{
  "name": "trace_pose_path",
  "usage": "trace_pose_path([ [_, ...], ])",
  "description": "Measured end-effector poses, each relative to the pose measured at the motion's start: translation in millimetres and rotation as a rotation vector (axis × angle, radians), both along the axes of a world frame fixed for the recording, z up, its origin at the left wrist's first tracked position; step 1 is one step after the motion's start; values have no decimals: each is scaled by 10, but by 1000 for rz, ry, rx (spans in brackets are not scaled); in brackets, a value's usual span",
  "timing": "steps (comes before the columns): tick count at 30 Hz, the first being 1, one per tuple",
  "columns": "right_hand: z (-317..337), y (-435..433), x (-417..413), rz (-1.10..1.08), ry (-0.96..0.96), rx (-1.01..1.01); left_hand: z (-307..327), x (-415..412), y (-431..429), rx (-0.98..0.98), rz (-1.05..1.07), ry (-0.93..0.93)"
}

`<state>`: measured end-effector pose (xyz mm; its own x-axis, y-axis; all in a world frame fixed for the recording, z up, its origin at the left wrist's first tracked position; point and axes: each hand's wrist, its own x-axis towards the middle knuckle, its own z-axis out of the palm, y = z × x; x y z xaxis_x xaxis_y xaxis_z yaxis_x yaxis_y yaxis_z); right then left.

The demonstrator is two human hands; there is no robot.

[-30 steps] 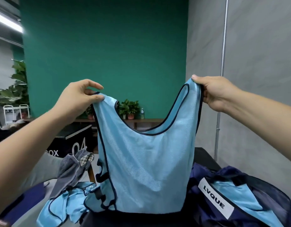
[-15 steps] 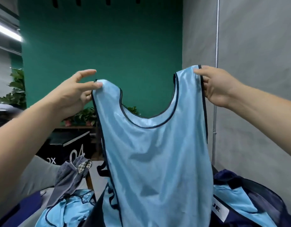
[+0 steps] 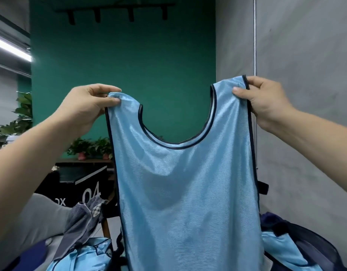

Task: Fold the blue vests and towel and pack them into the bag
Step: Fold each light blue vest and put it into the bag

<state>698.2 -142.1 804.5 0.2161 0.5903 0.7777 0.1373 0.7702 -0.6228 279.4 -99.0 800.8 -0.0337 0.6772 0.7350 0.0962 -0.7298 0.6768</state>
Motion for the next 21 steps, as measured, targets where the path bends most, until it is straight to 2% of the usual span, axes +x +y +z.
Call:
trace_pose_path([
  [9, -7, -11, 45, -139, 12, 82, 2, 13, 23, 55, 68, 33],
  [17, -15, -26, 91, -239, -12, 140, -22, -3, 42, 36, 130, 83],
  [21, 3, 23, 151, -250, -5, 105, -7, 42, -2, -11, 107, 94],
])
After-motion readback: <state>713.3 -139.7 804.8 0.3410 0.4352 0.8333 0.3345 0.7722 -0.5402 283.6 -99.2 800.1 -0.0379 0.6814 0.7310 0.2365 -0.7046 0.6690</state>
